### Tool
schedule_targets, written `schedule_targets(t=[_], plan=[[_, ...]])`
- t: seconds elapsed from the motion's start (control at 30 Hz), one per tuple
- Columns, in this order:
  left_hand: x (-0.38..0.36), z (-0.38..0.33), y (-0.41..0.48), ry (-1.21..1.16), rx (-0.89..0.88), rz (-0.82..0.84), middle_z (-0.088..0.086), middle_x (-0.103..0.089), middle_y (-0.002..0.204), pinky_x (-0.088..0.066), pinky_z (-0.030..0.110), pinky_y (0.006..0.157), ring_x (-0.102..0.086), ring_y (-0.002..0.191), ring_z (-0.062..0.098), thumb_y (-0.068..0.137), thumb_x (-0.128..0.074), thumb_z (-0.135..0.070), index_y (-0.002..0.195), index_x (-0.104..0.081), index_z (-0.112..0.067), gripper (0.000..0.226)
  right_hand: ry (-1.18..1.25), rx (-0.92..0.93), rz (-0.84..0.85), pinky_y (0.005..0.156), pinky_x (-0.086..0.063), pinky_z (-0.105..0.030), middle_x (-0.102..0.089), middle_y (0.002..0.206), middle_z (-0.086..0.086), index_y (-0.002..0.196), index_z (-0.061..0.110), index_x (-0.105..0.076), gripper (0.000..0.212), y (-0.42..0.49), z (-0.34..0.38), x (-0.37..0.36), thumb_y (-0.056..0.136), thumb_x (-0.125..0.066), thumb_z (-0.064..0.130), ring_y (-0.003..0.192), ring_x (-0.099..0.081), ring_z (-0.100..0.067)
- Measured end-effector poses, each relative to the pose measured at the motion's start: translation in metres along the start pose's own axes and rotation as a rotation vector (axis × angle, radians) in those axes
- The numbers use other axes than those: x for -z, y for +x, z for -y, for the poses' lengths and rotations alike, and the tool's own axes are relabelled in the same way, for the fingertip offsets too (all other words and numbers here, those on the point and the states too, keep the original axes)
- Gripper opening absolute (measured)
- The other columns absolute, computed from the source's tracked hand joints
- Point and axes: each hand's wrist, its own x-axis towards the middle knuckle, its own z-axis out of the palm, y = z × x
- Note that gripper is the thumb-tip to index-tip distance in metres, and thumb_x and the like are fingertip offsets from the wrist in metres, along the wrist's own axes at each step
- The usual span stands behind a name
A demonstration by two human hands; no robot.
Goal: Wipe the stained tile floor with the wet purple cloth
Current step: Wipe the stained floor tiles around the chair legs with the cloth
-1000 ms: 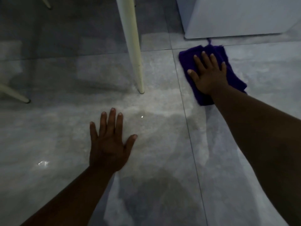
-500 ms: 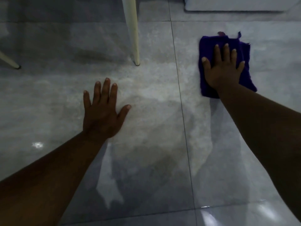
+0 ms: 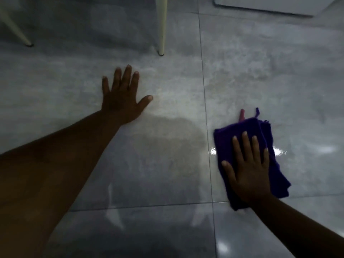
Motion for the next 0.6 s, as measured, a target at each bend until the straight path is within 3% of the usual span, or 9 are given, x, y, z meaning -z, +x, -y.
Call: schedule_targets(t=[0.17,0.27,0.4,0.47,0.6], plan=[[0.017,0.015,-0.011,-0.105,-0.083,0.083,0.001,0.008,0.168,0.002,0.051,0.124,0.009,0.154,0.025,0.087,-0.031,-0.076,0.157,-0.002,-0.028,0.090,-0.078,0.299,0.059,0.120,-0.005,-0.063,-0.002,0.168,-0.007,0.158,0.026,-0.010,0.076,-0.020,0.077,-0.008,0.095,-0.015,0.067,0.154,0.004,-0.032],[0.019,0.034,-0.037,-0.146,-0.086,-0.019,0.007,-0.006,0.167,-0.004,0.049,0.125,-0.002,0.155,0.027,0.091,-0.032,-0.069,0.157,-0.012,-0.021,0.084,-0.139,0.645,0.111,0.119,-0.005,-0.064,-0.006,0.167,-0.004,0.157,0.030,-0.014,0.074,-0.016,0.121,-0.012,0.095,-0.020,0.069,0.154,0.004,-0.031],[0.005,0.097,-0.087,-0.062,-0.022,-0.177,0.013,-0.025,0.163,-0.010,0.055,0.122,-0.017,0.152,0.034,0.091,-0.032,-0.066,0.153,-0.030,-0.018,0.079,-0.227,1.092,0.142,0.121,-0.006,-0.060,-0.018,0.165,0.000,0.154,0.032,-0.027,0.072,0.028,0.113,0.003,0.093,-0.031,0.070,0.154,-0.007,-0.029],[-0.005,0.139,-0.120,-0.034,0.071,-0.228,0.017,-0.028,0.161,-0.014,0.058,0.120,-0.021,0.150,0.038,0.092,-0.034,-0.065,0.151,-0.036,-0.015,0.077,-0.257,1.022,0.064,0.120,-0.010,-0.060,-0.020,0.164,-0.001,0.154,0.033,-0.026,0.072,0.076,0.105,0.013,0.092,-0.030,0.070,0.153,-0.012,-0.031],[-0.019,0.188,-0.163,0.003,0.245,-0.114,0.014,-0.012,0.166,-0.008,0.063,0.118,-0.008,0.152,0.041,0.090,-0.024,-0.072,0.155,-0.020,-0.031,0.077,-0.160,0.480,-0.040,0.120,-0.005,-0.062,-0.003,0.168,-0.003,0.157,0.035,-0.003,0.075,0.156,0.143,0.030,0.091,-0.014,0.070,0.154,-0.002,-0.032]])
